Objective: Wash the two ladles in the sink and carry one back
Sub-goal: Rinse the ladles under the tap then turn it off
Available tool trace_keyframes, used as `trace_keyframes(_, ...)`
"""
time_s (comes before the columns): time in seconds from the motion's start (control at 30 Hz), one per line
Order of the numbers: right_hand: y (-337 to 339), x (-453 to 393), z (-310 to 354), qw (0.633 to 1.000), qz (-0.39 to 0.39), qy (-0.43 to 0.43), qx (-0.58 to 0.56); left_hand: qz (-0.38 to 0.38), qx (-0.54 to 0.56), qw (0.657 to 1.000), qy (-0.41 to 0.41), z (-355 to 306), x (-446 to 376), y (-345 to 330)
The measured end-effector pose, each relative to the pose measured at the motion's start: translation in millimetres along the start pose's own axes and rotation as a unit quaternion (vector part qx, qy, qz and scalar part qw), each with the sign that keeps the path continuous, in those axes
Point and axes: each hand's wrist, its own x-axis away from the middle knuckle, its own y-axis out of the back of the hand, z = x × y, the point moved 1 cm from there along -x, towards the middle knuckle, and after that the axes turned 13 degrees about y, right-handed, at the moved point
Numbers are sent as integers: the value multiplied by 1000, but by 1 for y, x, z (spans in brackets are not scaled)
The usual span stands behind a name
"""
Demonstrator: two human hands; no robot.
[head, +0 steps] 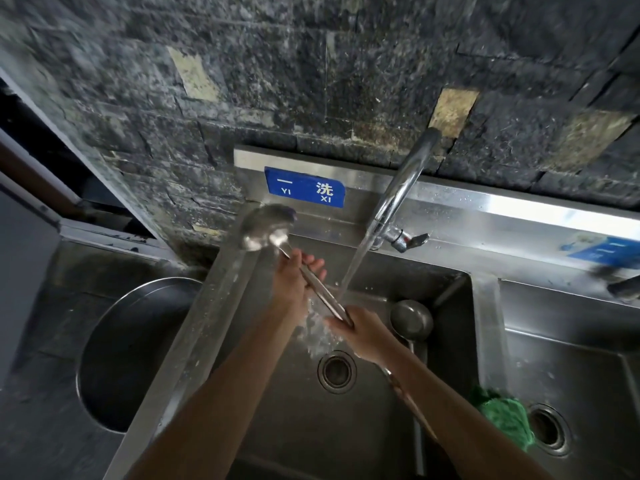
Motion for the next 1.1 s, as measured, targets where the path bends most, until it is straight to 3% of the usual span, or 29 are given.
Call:
trace_keyframes(0.17, 1, 19, -18, 999, -32, -23, 7, -21, 8, 997, -78, -76, 5, 9)
trace_keyframes(0.43, 1, 2, -7, 992, -26, -86, 83, -24, 23, 990, -136, -105, 16, 24)
trace_keyframes(0.53, -4, -15, 20, 994, -40, -76, 66, -17, 29, 993, -115, -88, 19, 25)
trace_keyframes(0.63, -5, -32, 44, 993, -63, -57, 87, -17, -31, 997, -67, -51, 20, 27)
trace_keyframes(0.77, -1, -45, 54, 992, -23, -82, 97, -20, -129, 991, 24, -2, 26, 21)
trace_keyframes(0.83, 3, -41, 51, 992, -15, -73, 103, 18, -158, 983, 89, 15, 31, 17)
trace_keyframes(0.9, 7, -26, 46, 993, -20, -58, 105, 50, -264, 953, 138, 28, 35, 20)
trace_keyframes(0.97, 8, -2, 37, 990, -39, -77, 113, 55, -411, 903, 114, 36, 36, 26)
trace_keyframes(1.03, 9, 23, 26, 982, -44, -115, 143, -39, -533, 844, -45, 45, 33, 33)
trace_keyframes(1.1, 6, 45, 16, 978, -37, -126, 160, -162, -597, 751, -230, 52, 36, 34)
